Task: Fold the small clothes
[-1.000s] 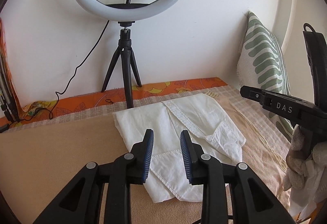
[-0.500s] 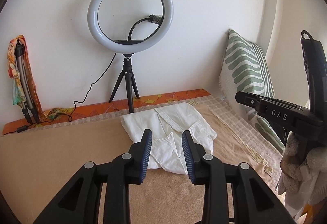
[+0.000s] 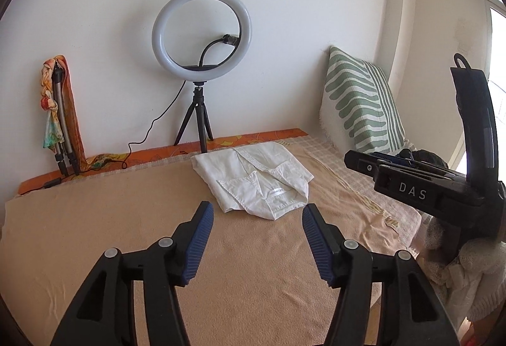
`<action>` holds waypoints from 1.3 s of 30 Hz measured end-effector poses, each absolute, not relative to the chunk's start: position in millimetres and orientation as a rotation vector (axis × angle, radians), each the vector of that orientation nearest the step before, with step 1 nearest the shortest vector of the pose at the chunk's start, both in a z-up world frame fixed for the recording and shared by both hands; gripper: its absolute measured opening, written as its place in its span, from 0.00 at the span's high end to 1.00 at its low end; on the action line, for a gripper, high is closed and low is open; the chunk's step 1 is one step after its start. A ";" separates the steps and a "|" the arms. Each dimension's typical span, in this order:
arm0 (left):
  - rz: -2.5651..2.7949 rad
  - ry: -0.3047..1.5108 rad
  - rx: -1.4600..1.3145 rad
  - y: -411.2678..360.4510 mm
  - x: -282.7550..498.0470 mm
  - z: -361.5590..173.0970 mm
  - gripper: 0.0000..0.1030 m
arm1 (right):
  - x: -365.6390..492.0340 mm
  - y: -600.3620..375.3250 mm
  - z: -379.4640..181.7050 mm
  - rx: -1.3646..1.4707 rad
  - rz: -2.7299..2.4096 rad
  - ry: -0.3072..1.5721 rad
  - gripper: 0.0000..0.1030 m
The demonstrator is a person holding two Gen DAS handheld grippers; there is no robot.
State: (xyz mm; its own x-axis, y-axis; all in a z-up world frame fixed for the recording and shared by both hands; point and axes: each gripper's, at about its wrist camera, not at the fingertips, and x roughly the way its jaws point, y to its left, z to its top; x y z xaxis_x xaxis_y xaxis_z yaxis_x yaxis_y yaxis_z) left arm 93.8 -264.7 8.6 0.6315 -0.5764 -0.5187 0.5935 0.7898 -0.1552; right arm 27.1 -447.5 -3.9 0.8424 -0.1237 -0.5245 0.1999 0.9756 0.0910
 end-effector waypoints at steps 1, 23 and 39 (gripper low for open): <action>-0.666 0.581 0.034 -260.4 89.8 6.4 0.34 | 21.4 -443.0 -8.2 0.149 -0.170 0.540 0.46; -0.531 0.511 0.133 -226.5 54.5 -21.7 0.00 | 3.2 -410.7 -54.8 0.179 -0.178 0.494 0.01; -0.464 0.535 0.202 -229.8 49.1 -30.0 0.00 | -0.1 -418.8 -66.0 0.191 -0.201 0.480 0.00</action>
